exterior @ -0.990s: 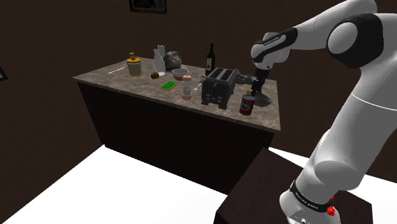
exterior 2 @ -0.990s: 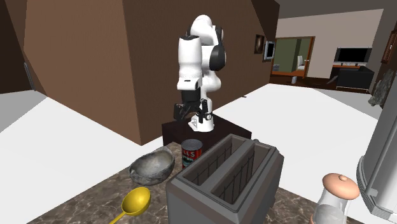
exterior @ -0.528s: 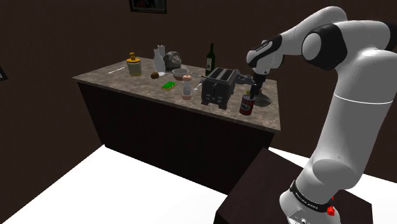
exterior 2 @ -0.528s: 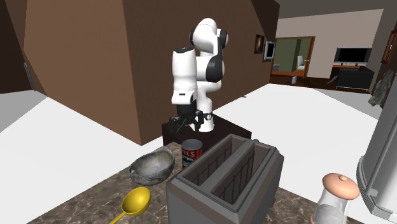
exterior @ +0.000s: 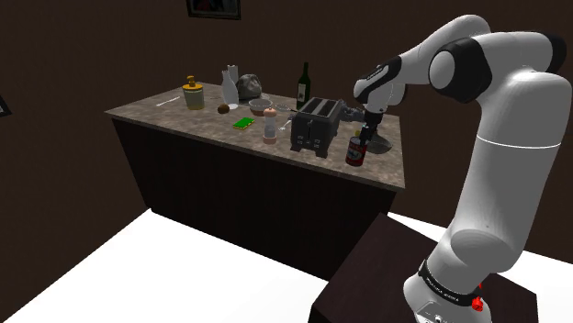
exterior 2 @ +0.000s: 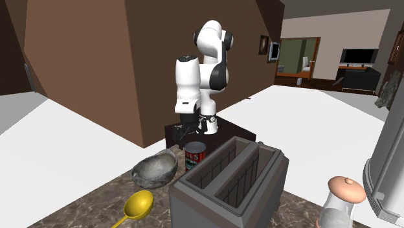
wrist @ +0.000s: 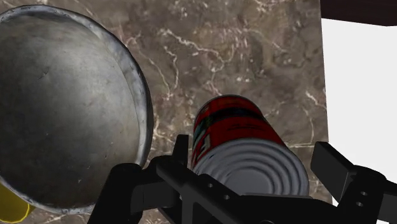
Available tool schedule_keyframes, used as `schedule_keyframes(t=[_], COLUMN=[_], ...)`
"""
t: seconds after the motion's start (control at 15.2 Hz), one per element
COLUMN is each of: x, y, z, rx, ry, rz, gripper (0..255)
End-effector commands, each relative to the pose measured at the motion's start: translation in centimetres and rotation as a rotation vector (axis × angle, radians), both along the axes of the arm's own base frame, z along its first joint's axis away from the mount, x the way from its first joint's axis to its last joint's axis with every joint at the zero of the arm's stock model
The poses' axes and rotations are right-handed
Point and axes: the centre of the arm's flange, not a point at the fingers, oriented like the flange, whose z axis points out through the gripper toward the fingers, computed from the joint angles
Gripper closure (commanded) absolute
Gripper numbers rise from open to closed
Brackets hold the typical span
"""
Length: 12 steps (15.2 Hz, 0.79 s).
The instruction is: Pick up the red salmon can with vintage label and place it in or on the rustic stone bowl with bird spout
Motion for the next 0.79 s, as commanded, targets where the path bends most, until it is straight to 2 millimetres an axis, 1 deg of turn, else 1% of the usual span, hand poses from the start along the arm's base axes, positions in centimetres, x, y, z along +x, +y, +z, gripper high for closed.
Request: schedule_keyframes(t=[0.0, 0.13, 0.2, 0.73], x=[0.00, 0.00, 0.00, -0.03], y=[0.00, 0.00, 0.00, -0.02], z=[-0.01, -0.01, -0.01, 0.03], rx=[0.000, 0.000, 0.000, 0.000], ry=[0.000, 0.000, 0.000, 0.000], rz=[0.000, 0.000, 0.000, 0.000], gripper=[0, 0, 255, 255])
